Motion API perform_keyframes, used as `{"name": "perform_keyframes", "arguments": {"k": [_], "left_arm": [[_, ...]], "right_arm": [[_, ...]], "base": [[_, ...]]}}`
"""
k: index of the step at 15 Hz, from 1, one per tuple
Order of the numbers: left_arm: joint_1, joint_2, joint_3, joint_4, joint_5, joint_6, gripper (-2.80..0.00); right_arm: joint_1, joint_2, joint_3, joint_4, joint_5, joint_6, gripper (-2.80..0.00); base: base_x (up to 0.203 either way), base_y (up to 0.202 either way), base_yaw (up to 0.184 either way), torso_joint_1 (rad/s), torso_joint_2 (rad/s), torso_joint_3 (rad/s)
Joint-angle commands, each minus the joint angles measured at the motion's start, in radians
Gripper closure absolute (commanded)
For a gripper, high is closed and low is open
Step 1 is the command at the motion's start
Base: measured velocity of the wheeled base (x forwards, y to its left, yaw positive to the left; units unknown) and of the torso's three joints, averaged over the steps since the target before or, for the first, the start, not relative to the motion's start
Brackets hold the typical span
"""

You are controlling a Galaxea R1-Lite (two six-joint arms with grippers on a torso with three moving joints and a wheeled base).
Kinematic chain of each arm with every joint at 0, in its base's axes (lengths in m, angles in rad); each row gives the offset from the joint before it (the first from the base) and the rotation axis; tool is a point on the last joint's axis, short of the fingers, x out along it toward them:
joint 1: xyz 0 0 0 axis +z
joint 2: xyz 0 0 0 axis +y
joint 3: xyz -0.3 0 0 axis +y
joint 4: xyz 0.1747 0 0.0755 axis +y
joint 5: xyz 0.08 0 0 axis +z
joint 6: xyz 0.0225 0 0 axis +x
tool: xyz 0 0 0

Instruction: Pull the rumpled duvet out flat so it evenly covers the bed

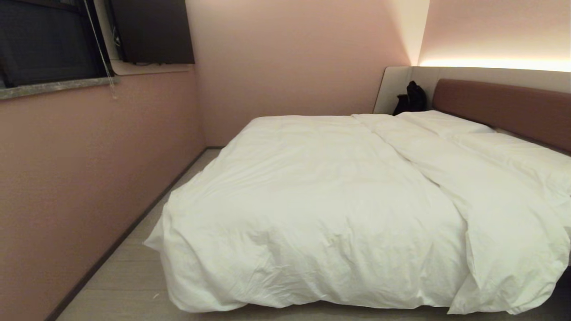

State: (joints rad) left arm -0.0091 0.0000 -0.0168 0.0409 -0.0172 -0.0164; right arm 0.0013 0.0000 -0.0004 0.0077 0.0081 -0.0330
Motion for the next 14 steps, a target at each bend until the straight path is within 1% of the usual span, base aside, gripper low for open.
{"name": "perform_keyframes", "arguments": {"k": [1,14], "left_arm": [[0.000,0.000,0.000,0.001,0.000,0.000,0.00],[0.000,0.000,-0.001,0.001,0.000,-0.002,0.00]], "right_arm": [[0.000,0.000,0.000,0.000,0.000,-0.001,0.00],[0.000,0.002,0.000,0.000,0.000,-0.001,0.00]], "base": [[0.000,0.196,-0.001,0.003,0.00,-0.001],[0.000,0.196,0.000,0.003,0.00,0.003]]}}
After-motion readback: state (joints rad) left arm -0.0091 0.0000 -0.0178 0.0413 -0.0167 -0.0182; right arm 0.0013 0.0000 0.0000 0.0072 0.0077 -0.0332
